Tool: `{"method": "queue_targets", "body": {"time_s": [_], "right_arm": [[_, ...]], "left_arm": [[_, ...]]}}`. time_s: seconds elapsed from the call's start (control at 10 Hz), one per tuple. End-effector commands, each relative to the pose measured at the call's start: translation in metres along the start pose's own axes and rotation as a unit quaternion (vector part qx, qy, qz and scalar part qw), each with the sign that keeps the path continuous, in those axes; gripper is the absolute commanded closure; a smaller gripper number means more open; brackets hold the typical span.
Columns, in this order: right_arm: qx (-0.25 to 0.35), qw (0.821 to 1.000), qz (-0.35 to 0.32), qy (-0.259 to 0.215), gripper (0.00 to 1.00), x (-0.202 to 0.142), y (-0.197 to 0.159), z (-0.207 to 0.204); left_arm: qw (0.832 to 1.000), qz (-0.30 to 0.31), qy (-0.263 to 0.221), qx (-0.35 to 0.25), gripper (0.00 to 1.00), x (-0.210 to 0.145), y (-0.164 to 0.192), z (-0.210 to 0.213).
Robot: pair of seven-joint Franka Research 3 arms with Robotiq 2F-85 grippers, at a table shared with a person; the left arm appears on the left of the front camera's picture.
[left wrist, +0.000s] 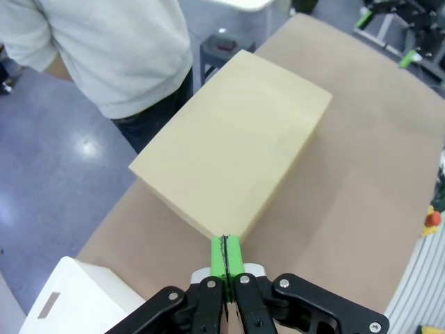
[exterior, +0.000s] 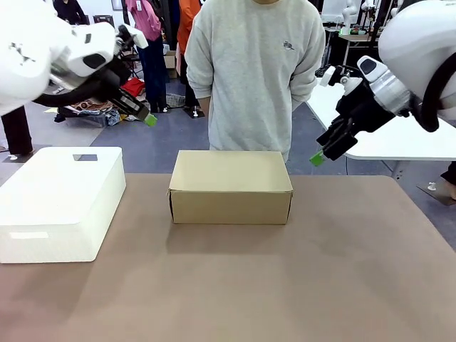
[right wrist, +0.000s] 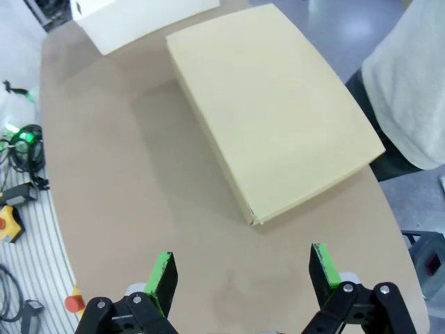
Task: Pack the shoes into the box.
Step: Press down on the lid of the Shoes Box.
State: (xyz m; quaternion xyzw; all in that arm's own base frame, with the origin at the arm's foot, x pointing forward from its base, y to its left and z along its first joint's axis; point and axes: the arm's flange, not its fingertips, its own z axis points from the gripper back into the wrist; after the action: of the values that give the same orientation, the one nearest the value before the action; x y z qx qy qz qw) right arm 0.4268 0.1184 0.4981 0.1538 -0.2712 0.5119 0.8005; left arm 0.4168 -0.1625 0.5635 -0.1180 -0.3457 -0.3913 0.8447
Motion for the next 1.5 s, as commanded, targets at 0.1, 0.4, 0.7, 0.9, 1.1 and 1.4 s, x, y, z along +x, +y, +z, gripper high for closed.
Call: {"method": "queue_targets", "body": {"time_s": [0.1,0.4,0.7,0.9,1.1,1.4], "right_arm": [[-0.043,0.999,-0.01,0.005,0.0,-0.007,0.022,0.004],[-0.057,0.998,-0.009,-0.008,0.0,-0.014,0.03,0.006],[-0.041,0.999,0.001,-0.009,0.0,-0.009,0.02,0.007],[-0.041,0.999,0.001,-0.009,0.0,-0.009,0.02,0.007],[-0.038,0.999,0.007,-0.012,0.0,-0.015,0.022,0.007],[-0.067,0.997,-0.02,-0.019,0.0,0.003,0.031,0.027]], "left_arm": [[1.0,0.014,0.013,0.001,1.0,0.017,0.005,-0.032],[1.0,-0.025,0.009,-0.016,1.0,0.017,0.007,-0.037],[1.0,0.002,0.022,-0.002,1.0,0.015,0.002,-0.045],[1.0,0.002,0.022,-0.002,1.0,0.015,0.002,-0.045],[1.0,-0.006,0.024,0.003,1.0,0.017,0.002,-0.045],[0.998,0.063,0.013,-0.01,1.0,0.038,0.01,-0.071]]}}
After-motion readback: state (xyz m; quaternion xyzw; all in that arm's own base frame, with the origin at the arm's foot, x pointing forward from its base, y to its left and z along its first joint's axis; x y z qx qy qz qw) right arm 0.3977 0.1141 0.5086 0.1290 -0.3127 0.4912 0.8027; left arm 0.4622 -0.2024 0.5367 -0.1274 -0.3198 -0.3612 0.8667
